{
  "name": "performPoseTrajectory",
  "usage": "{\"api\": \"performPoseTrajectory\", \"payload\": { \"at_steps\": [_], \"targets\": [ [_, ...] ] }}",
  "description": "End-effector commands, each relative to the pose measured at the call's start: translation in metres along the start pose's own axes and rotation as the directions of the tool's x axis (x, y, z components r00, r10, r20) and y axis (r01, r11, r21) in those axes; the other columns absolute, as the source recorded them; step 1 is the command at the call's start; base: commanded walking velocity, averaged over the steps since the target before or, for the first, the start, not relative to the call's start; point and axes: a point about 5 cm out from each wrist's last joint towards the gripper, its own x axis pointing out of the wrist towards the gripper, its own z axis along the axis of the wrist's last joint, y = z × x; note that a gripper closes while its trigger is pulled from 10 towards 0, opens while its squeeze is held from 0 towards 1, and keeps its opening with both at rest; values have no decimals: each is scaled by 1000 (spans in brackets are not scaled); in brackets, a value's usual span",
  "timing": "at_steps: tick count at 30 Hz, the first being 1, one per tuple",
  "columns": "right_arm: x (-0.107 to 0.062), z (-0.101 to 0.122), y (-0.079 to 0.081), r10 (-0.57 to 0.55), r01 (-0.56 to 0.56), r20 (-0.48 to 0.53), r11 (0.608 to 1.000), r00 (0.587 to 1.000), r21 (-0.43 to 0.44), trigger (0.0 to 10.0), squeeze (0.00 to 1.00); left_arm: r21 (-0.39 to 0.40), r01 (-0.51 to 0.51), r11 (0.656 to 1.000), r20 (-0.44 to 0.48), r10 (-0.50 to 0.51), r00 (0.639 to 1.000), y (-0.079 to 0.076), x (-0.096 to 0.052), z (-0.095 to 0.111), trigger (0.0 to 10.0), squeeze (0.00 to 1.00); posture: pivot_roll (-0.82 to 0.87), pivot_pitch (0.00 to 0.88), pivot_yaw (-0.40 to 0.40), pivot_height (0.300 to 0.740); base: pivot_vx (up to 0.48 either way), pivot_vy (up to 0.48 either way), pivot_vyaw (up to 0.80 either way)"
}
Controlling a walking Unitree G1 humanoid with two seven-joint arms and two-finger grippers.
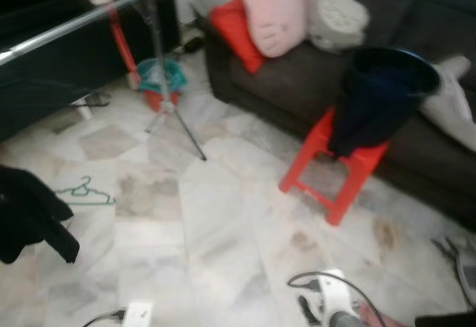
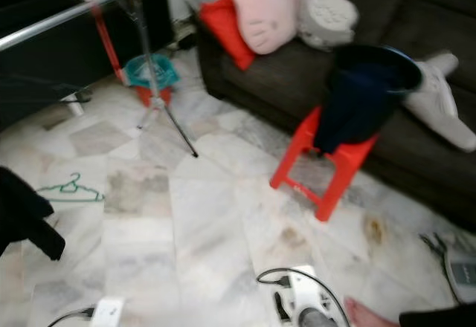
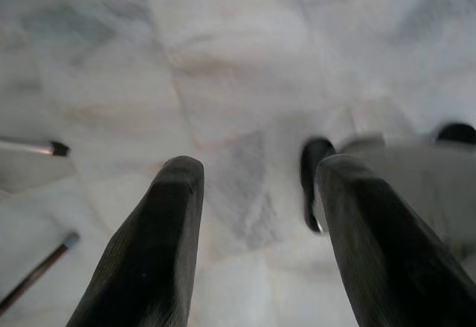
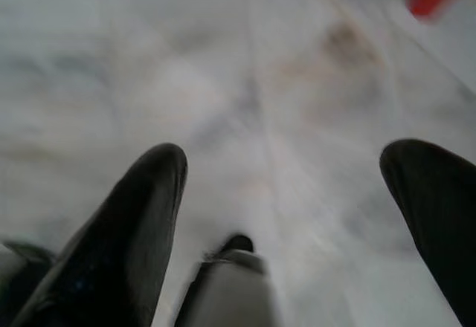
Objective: Hang hanger
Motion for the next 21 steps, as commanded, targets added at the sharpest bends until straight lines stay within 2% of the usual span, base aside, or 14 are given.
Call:
{"api": "performPoseTrajectory", "payload": {
  "at_steps": [1, 9, 21],
  "targets": [
    [-4, -10, -15, -37, 37, -32, 999, 999, -1, 10000, 0, -3, 31, 1000, 14, -31, 999, -12, 1, 5, 10000, 0, 16, 79, -31, 740, 322, 0, 0],
    [-4, -11, -15, -39, 39, -43, 999, 998, -7, 10000, 0, -1, 33, 999, 13, -33, 999, -12, 1, 6, 10000, 0, 16, 80, -31, 740, 324, 0, 0],
    [-4, -11, -14, -36, 36, -48, 999, 998, -8, 10000, 0, 1, 35, 999, 14, -35, 999, -11, 1, 6, 10000, 0, 14, 81, -26, 740, 327, 0, -767]
  ]
}}
